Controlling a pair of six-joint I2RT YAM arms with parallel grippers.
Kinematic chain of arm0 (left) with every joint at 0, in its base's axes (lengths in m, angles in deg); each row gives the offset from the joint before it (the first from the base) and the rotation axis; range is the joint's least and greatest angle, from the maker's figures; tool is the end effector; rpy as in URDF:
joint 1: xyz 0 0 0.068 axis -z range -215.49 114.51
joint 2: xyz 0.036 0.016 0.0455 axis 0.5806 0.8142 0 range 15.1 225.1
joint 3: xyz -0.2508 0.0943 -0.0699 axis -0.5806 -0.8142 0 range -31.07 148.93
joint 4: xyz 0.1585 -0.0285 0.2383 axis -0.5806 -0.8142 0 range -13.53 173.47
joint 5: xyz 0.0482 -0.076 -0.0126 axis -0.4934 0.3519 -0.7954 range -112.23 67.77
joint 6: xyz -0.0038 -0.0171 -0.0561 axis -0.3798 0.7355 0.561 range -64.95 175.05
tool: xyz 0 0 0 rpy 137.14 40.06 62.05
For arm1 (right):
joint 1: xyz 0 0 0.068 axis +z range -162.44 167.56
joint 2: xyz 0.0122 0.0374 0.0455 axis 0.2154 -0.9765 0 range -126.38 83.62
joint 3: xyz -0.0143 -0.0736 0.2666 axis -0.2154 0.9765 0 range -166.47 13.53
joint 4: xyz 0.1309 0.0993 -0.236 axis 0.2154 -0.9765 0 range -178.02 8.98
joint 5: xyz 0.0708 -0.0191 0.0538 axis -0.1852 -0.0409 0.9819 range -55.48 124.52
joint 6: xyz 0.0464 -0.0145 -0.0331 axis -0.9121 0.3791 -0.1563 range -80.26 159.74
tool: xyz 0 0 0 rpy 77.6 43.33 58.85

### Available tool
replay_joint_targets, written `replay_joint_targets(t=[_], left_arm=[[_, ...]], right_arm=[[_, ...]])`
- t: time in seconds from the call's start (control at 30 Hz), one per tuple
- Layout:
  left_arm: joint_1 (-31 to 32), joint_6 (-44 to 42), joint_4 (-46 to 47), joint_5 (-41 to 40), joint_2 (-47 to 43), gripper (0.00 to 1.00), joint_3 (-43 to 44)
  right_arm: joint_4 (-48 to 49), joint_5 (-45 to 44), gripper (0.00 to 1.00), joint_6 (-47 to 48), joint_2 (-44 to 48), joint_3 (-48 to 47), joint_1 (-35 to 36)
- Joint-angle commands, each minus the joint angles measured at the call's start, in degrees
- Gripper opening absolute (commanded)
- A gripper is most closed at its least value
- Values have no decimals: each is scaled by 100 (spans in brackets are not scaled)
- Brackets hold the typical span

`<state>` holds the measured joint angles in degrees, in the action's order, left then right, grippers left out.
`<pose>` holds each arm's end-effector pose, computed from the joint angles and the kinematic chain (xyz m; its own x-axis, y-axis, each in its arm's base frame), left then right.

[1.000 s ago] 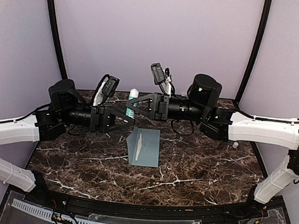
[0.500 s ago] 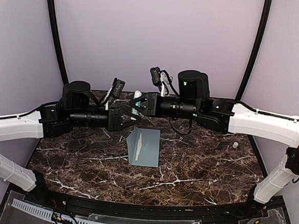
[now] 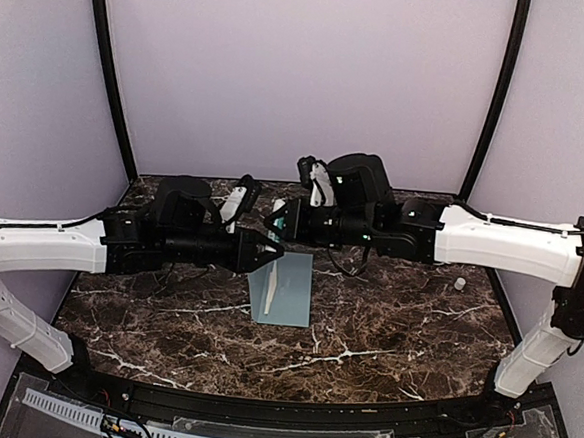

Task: Place the letter into the envelope and seal it
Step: Unscrew the solid glue.

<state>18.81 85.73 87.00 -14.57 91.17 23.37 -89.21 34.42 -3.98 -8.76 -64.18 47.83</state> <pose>0.1947 -0.2806 0.2930 -0.6043 -0.0255 -0.7964 0.6633 0.5376 -0.5206 0.2072 0.3626 0.3251 -0.7389 0.1000 -0.6663 -0.4938 0.5925 0.6365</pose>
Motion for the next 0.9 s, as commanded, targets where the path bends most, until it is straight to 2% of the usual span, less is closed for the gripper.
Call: replay_joint_targets(t=[0.0,0.17,0.3,0.47,0.53,0.67,0.8,0.87], left_arm=[[41,109,292,195,-178,0,27],[-31,339,721,612,-249,0,-147],[-289,635,1157,962,-466,0,-440],[-647,836,1623,1513,-765,0,-808],[-733,839,1875,1836,-817,0,-879],[-796,914,2686,2664,-856,0,-1001],[-790,1018,3209,3479,-797,0,-997],[-790,1005,3249,3721,-788,0,-951]], right_arm=[[233,-29,23,220,200,16,53],[303,-86,63,457,672,230,-49],[634,62,79,580,1192,696,-179],[1315,737,89,770,1734,1266,-464],[1642,1143,90,767,1830,1507,-693],[2926,2198,91,457,1915,2093,-1050],[4020,3291,90,94,1674,2252,-1080],[4367,3515,90,-21,1568,2275,-1038]])
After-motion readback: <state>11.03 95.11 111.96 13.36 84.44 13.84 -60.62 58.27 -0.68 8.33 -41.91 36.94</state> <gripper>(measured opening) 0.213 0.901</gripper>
